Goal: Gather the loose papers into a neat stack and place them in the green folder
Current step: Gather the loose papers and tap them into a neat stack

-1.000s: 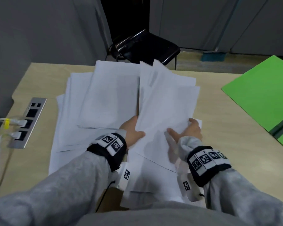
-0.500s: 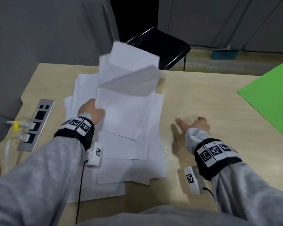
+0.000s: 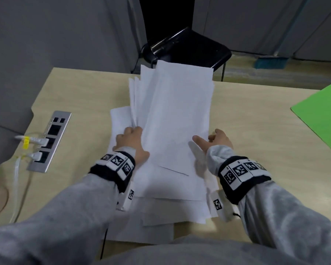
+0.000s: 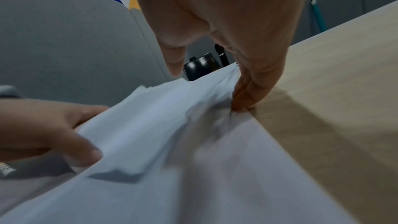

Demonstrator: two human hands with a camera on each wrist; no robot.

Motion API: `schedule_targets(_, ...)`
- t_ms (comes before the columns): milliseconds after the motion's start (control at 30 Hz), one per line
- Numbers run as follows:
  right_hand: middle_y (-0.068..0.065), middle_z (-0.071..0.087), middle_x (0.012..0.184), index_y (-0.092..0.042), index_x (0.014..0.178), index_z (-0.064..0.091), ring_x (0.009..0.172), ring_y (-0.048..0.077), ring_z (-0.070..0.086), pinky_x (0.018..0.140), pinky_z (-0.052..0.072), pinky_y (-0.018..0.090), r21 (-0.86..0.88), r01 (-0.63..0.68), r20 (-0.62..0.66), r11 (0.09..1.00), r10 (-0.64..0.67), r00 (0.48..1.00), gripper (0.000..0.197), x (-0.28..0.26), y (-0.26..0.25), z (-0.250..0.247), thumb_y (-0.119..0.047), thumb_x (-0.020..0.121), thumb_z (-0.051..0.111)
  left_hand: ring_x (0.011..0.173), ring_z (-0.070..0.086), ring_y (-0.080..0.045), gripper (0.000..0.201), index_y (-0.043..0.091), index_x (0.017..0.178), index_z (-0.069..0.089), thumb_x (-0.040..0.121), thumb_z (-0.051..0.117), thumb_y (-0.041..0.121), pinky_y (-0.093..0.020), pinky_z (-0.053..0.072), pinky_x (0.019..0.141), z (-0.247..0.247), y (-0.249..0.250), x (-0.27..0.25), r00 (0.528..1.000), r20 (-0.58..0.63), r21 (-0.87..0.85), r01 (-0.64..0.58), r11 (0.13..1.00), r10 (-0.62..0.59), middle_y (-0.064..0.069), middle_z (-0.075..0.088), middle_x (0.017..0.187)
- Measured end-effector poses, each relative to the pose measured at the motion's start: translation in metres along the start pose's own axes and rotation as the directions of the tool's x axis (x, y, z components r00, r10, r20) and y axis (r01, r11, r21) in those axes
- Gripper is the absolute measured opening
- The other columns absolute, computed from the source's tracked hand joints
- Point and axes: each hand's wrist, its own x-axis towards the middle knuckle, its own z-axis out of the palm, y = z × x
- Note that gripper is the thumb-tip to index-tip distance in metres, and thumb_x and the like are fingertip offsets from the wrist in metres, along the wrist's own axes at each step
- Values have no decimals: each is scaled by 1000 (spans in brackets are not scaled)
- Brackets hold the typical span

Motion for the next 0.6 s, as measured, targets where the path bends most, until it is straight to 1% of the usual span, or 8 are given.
schedule_targets(100,14,56,129,-8,130,45,116,31,56,92,48,36,-76,-68,-36,995,66,997,76,6,11,-11,-53,73,69,116,48,-37,66,23,121,40,66,73,33,-40,45,91,2,4,-9,997,-48,-158,-67,985,60,-8,43,126)
schedule_targets(200,11,56,122,-12,110,49,111,31,58,94,51,43,-181,-116,-112,977,97,989,65,6,20,-20,-59,69,67,123,43,-42,87,23,137,32,65,75,46,-47,42,100,-12,-8,-1,954,-150,-397,181,900,-258,-13,36,139)
schedule_targets(233,11,56,120,-13,106,49,110,31,58,94,51,42,-200,-118,-124,973,94,988,64,5,21,-20,-61,68,67,126,41,-42,95,18,142,26,66,73,52,-49,40,102,-16,-12,2,932,-89,-437,281,854,-352,-16,33,142)
schedule_targets(300,13,56,123,-10,116,50,111,31,58,94,50,39,-176,-97,-114,980,77,990,74,4,22,-17,-62,67,67,129,41,-41,102,8,144,21,69,69,57,-47,40,102,-21,-10,0,913,31,-456,375,807,-407,-18,32,146)
schedule_targets(367,15,52,130,-8,129,45,117,32,54,96,46,38,-131,-61,-69,990,52,996,78,4,20,-13,-58,72,67,119,52,-36,96,2,141,27,71,70,52,-37,45,89,-20,3,-3,930,84,-491,352,797,-359,-18,46,137)
schedule_targets(433,13,51,128,-10,128,44,116,33,54,94,45,37,-160,-71,-35,985,66,997,72,-1,16,-13,-55,76,66,99,60,-31,80,0,135,37,76,70,42,-29,42,72,-14,19,-10,954,115,-516,294,804,-275,-13,59,115)
schedule_targets(533,11,56,124,-8,123,48,115,32,56,99,45,35,-195,-37,76,980,52,996,55,-8,19,-8,-47,86,59,103,60,-28,64,5,125,52,71,75,32,-30,44,79,3,31,-15,976,157,-531,215,820,-154,-2,61,119)
schedule_targets(600,11,59,120,-4,121,49,111,31,59,96,47,32,-182,2,101,983,16,995,56,-10,26,-6,-45,86,59,96,60,-24,51,10,116,59,69,77,23,-29,46,84,10,32,-21,983,174,-535,149,832,-64,-1,64,109)
